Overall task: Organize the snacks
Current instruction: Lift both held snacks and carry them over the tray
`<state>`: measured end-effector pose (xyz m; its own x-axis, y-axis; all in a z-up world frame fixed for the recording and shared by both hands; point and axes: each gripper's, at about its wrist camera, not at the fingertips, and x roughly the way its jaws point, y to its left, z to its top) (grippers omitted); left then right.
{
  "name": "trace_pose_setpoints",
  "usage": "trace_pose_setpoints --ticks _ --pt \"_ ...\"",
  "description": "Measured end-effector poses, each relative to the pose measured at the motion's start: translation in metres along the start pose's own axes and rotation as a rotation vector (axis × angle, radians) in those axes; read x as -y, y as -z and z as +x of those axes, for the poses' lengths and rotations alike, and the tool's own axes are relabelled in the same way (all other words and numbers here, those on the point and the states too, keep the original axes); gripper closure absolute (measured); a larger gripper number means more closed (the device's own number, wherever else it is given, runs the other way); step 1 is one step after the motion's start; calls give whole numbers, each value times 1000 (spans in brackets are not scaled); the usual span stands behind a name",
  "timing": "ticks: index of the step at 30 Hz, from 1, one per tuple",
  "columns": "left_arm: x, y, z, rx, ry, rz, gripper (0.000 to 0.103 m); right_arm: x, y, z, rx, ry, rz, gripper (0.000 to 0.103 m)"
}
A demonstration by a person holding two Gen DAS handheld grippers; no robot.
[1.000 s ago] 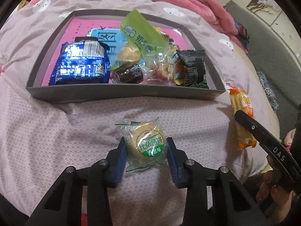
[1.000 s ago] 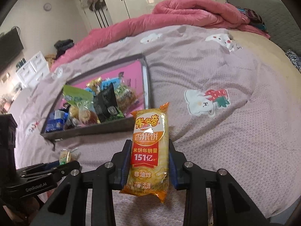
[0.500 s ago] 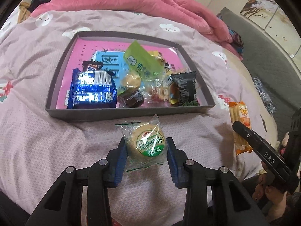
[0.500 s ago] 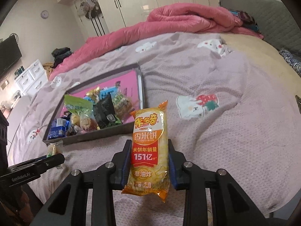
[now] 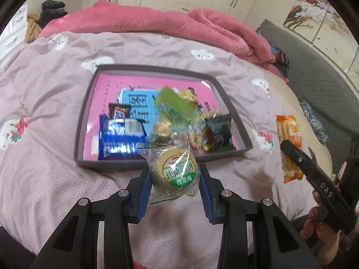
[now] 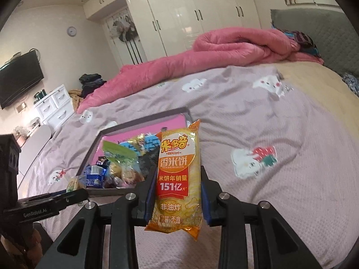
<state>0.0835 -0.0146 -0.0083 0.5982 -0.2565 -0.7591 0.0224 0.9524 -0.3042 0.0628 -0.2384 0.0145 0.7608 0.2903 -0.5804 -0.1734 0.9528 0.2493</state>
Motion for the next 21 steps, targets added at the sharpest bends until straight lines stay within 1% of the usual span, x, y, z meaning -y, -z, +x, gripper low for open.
trace_pose_setpoints --ticks 5,9,15,21 --pt "-10 -15 -8 48 -29 -12 62 -11 -9 5 27 -16 -34 69" --pt "-19 -24 -8 69 -46 -33 62 -17 -16 11 42 -22 -54 69" --pt "-25 -30 -2 78 -69 -38 62 -20 -25 21 62 -28 -67 69" --pt "-24 -37 4 87 -88 -33 62 -18 -32 31 59 -35 -66 69"
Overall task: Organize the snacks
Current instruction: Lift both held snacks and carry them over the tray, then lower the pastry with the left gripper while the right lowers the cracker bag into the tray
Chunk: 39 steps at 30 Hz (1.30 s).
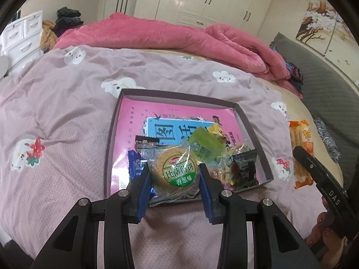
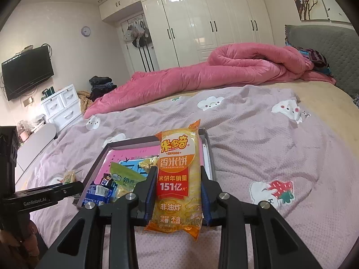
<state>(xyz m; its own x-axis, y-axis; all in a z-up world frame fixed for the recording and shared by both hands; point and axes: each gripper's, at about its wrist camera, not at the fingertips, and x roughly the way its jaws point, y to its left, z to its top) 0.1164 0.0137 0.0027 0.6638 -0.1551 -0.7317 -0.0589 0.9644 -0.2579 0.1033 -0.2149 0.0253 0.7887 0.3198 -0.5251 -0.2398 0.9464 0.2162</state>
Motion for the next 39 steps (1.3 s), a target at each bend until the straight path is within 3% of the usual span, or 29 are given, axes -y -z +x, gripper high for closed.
trace_pose_setpoints --ticks 17,39 --pt "6 -9 32 -36 -24 24 62 13 -8 46 -50 27 26 69" --pt "11 -6 47 -42 -35 58 62 27 -5 50 -71 56 63 69"
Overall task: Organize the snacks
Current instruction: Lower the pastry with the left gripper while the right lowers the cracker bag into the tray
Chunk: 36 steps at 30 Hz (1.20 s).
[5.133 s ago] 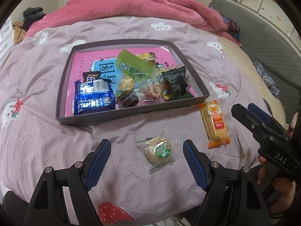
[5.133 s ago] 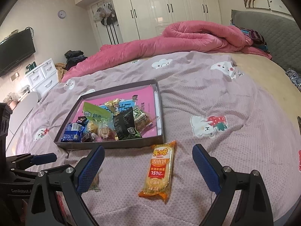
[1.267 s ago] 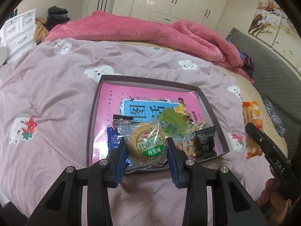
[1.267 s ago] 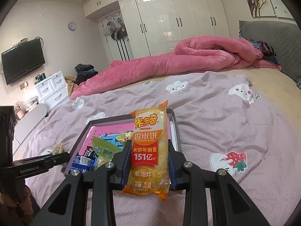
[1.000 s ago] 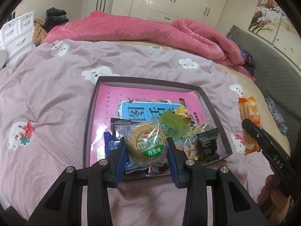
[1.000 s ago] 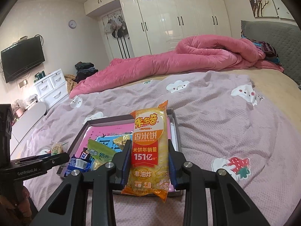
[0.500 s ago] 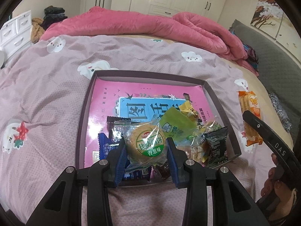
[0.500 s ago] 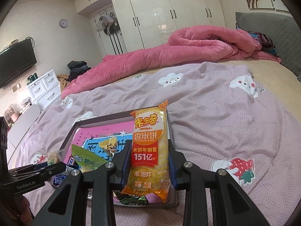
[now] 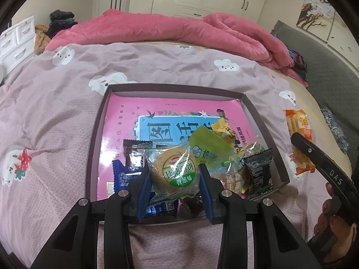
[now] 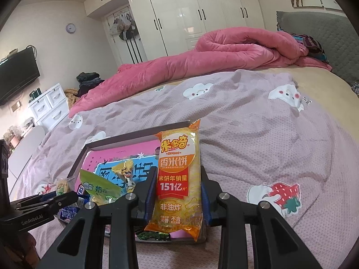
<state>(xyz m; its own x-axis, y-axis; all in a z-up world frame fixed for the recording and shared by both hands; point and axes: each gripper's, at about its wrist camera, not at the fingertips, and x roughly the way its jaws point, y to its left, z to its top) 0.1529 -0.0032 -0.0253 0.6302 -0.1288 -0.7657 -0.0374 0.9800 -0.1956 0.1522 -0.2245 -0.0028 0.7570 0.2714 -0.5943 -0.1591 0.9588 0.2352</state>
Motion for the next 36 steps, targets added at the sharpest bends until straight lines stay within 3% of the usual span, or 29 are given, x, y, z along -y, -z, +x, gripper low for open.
trace_pose_setpoints --ticks 23,36 --pt "3 -1 7 -12 15 7 62 -6 14 21 -87 36 -40 69" --pt "2 -1 10 -12 13 2 62 -18 18 29 -100 -7 -64 69"
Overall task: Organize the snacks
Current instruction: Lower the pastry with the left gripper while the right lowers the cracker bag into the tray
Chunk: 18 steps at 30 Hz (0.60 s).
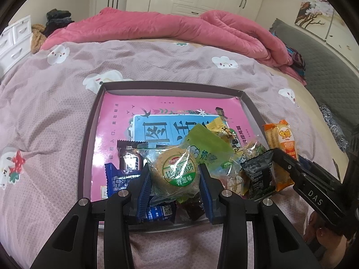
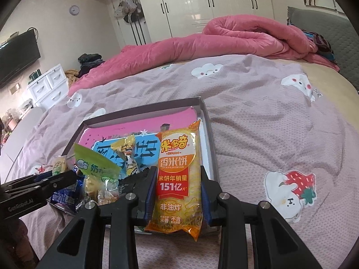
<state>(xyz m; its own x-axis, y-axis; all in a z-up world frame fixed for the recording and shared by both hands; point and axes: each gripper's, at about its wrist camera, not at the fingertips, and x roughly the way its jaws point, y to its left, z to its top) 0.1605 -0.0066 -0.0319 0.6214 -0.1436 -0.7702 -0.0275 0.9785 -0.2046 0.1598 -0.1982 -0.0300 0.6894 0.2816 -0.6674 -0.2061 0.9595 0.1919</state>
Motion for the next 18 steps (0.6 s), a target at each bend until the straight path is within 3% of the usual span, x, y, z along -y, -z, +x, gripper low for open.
trace_pose_setpoints --ticks 18 --pt "-1 -2 4 -3 -10 12 61 -14 1 12 -6 -83 -30 69"
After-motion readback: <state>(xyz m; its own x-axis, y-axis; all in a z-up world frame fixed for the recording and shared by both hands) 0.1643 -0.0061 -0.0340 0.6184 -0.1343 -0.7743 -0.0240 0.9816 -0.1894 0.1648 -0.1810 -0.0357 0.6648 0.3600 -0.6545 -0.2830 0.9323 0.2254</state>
